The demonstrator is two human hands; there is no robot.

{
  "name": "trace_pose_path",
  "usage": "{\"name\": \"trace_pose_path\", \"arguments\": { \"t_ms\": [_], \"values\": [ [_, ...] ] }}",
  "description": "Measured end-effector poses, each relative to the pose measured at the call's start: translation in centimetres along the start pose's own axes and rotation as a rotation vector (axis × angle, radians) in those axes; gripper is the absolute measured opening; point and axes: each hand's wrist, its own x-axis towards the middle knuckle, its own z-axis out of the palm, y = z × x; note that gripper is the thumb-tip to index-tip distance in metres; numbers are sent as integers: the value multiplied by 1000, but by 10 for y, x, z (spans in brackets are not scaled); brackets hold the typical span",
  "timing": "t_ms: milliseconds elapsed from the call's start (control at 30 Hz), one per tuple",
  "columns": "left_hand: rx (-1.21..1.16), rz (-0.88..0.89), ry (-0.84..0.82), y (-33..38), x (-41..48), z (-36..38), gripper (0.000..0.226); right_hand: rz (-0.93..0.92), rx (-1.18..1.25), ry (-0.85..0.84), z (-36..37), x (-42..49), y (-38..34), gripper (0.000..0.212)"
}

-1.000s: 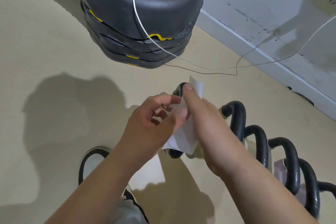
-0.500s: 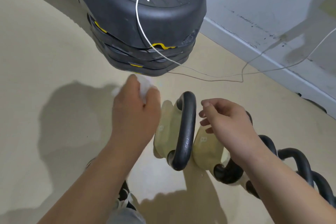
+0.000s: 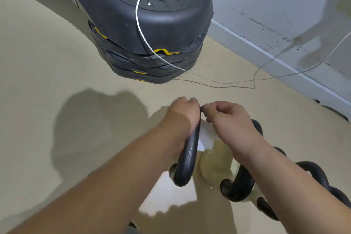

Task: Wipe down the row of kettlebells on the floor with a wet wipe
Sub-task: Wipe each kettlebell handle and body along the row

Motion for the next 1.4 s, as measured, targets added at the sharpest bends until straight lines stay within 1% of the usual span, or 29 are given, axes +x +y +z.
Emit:
{"name": "trace_pose_path", "arguments": {
  "t_ms": [100, 167, 267, 333, 467, 533, 567, 633, 700, 800, 867, 967, 1033, 1133, 1233, 1267, 1300, 1333, 1400],
  "values": [
    [-108, -172, -126, 15, 25, -8, 26, 16, 31, -4, -2, 0, -1, 28],
    [-114, -254, -209, 20, 31, -11, 29, 9, 29, -6, -1, 1, -1, 35],
    [-155, -312, -230, 24, 36, -8, 34, 5, 37, 2, -1, 3, -3, 45],
    [-156, -309, -194, 28, 33, -5, 29, 32, 57, -8, -4, 3, -4, 46],
    [-211, -185, -113, 16, 19, -4, 22, 67, 107, 12, -5, -2, -4, 33],
    [-180, -104, -17, 7, 13, 4, 22, 73, 151, 29, -4, -3, -1, 30],
    [-161, -32, 5, 0, 9, 6, 25, 77, 163, 29, -3, -4, 1, 30],
    [-53, 117, 23, -17, -10, 4, 42, 83, 171, 20, 0, -10, 4, 31],
    [100, 220, -5, -36, -33, -2, 48, 75, 179, 63, 6, -17, 9, 30],
    [222, 311, -133, -65, -68, -13, 53, 122, 244, 123, 21, -33, 20, 30],
    [276, 343, -184, -81, -80, -21, 52, 221, 335, 89, 33, -45, 29, 38],
    [466, 512, -192, -105, -83, -37, 55, 319, 413, 27, 45, -60, 37, 57],
    [533, 544, -220, -124, -84, -51, 60, 325, 419, 37, 49, -67, 42, 61],
    [645, 620, -255, -153, -89, -70, 62, 329, 411, 78, 54, -72, 50, 56],
    [653, 629, -286, -175, -94, -85, 60, 352, 399, 78, 57, -75, 52, 54],
    [659, 615, -267, -175, -97, -86, 57, 359, 397, 72, 57, -75, 52, 53],
    [665, 586, -214, -171, -98, -87, 53, 359, 390, 68, 56, -76, 51, 52],
    [663, 553, -136, -165, -97, -88, 48, 356, 382, 68, 56, -77, 51, 52],
    [576, 499, 33, -141, -91, -88, 44, 344, 377, 72, 52, -76, 52, 52]
  ]
}}
